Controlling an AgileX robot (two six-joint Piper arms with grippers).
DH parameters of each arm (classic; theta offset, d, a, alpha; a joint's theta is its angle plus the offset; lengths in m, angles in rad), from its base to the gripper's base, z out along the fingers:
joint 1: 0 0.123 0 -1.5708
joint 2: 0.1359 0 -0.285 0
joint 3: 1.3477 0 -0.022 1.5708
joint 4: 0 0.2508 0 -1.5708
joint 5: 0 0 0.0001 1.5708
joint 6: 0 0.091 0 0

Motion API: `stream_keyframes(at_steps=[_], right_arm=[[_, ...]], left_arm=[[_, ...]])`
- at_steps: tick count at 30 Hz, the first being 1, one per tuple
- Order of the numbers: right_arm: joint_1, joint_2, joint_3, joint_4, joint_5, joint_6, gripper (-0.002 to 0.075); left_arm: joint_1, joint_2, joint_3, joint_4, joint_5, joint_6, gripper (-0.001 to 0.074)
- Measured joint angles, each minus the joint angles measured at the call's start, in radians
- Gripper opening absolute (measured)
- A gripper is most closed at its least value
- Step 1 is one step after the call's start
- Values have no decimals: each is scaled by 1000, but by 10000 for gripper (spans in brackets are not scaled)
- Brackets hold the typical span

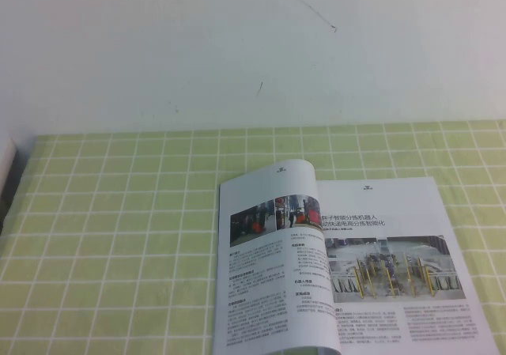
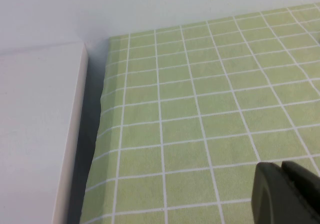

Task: Close book
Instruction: 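Close the open booklet and leave it lying on the table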

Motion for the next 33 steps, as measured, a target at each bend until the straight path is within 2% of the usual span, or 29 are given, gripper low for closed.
stream_keyframes(at_steps=[33], right_arm=[[0,0,0,-17,0,-4,-3]], left_arm=[[0,0,0,0,0,0,-4]])
